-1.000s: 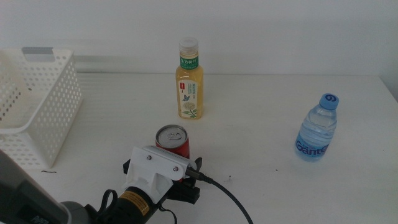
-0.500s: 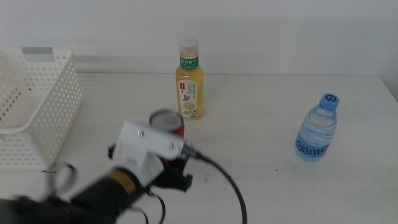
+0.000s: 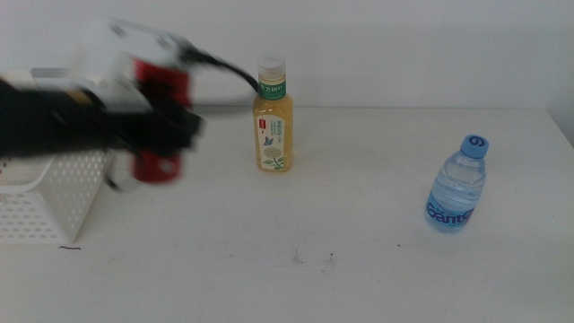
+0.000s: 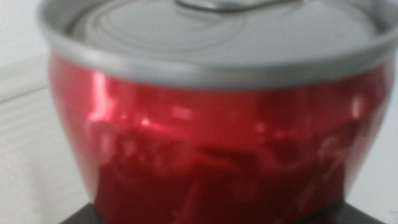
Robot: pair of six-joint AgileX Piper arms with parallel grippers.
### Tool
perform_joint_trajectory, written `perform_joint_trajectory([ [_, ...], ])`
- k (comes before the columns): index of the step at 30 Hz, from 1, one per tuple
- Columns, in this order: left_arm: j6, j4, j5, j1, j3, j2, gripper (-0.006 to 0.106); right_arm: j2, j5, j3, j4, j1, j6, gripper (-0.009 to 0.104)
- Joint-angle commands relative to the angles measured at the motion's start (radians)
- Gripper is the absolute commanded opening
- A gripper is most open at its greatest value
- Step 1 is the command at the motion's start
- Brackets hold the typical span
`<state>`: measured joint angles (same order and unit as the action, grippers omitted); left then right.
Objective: Use arms to grab the bottles and put them into the dustbin to the left of the table.
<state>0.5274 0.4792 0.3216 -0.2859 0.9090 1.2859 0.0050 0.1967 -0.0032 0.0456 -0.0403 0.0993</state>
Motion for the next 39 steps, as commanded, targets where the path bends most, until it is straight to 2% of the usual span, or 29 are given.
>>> perform_joint_trajectory([
  [1, 0.008, -0.044, 0.117, 0.102, 0.1, -0.012, 0.011, -0.005, -0.015, 0.003, 0.004, 0.005, -0.002, 0.092],
  [6, -0.008, -0.062, 0.38, 0.322, 0.341, 0.068, 0.011, -0.005, -0.015, 0.003, 0.004, 0.005, -0.002, 0.092],
  [12, -0.011, -0.063, 0.597, 0.466, 0.556, 0.236, 0.011, -0.005, -0.015, 0.003, 0.004, 0.005, -0.002, 0.092],
  [15, -0.013, -0.077, 0.64, 0.512, 0.639, 0.328, 0.011, -0.005, -0.015, 0.003, 0.004, 0.005, -0.002, 0.092],
  [20, -0.045, -0.165, 0.677, 0.564, 0.724, 0.452, 0.011, -0.005, -0.015, 0.003, 0.004, 0.005, -0.002, 0.092],
  [32, -0.024, -0.247, 0.591, 0.616, 0.731, 0.639, 0.011, -0.005, -0.015, 0.003, 0.004, 0.005, -0.002, 0.092],
  [35, -0.015, -0.247, 0.567, 0.616, 0.731, 0.686, 0.017, -0.005, -0.015, 0.003, 0.004, 0.005, -0.002, 0.092],
  [39, -0.002, -0.254, 0.531, 0.616, 0.731, 0.745, 0.035, -0.005, -0.015, 0.003, 0.004, 0.005, -0.002, 0.092],
])
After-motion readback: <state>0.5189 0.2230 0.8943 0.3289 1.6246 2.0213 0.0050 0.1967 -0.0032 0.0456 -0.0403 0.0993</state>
